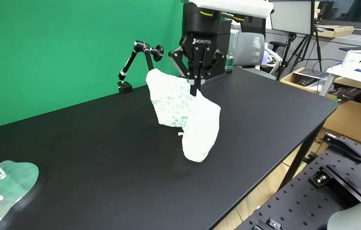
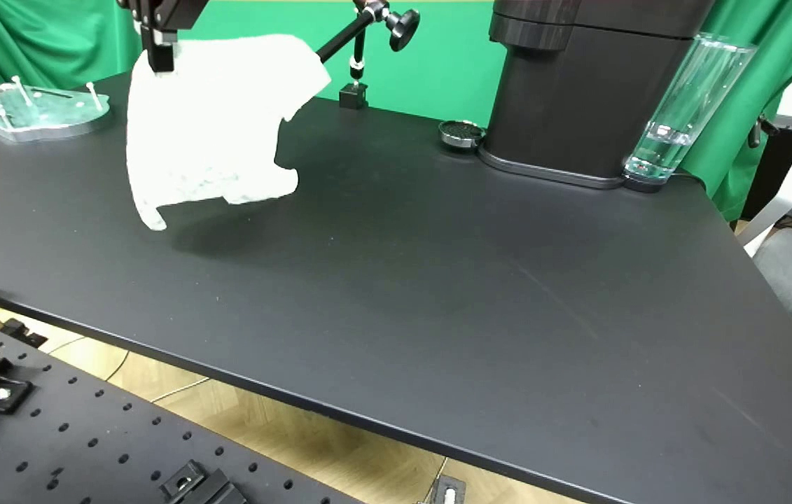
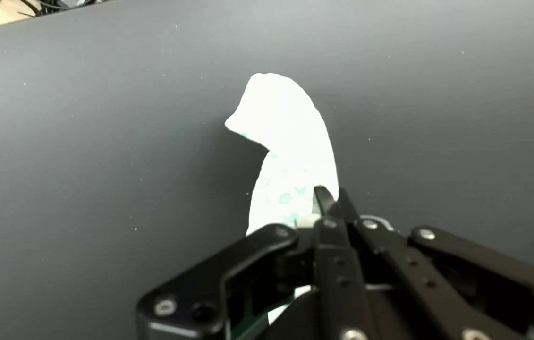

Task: Remove the white cloth from the black stand

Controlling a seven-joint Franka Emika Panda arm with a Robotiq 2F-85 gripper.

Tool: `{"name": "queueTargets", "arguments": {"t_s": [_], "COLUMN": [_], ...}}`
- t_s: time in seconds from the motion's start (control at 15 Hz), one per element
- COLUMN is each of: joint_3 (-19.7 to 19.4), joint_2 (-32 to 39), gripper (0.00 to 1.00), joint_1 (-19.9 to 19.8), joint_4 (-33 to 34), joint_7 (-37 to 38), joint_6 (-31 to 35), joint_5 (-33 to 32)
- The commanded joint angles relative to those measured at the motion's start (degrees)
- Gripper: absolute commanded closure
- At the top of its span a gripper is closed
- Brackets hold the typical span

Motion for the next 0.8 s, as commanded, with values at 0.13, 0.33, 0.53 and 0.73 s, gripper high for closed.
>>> {"name": "queueTargets", "arguments": {"t_s": [0.13, 0.33, 0.53, 0.73], "joint_3": [-1.30, -2.48, -3.40, -4.02], "joint_2": [-3.13, -2.11, -1.77, -1.00], "gripper": [1.00, 1.00, 1.00, 1.00], "joint_1": [-0.11, -0.18, -1.04, -1.06], "joint_4": [-3.73, -3.65, -3.29, -3.46], "joint_7": [1.09, 0.27, 0.57, -0.05], "joint_6": [-3.07, -3.72, -1.81, -1.72], "joint_5": [1.67, 4.32, 5.45, 6.36]}}
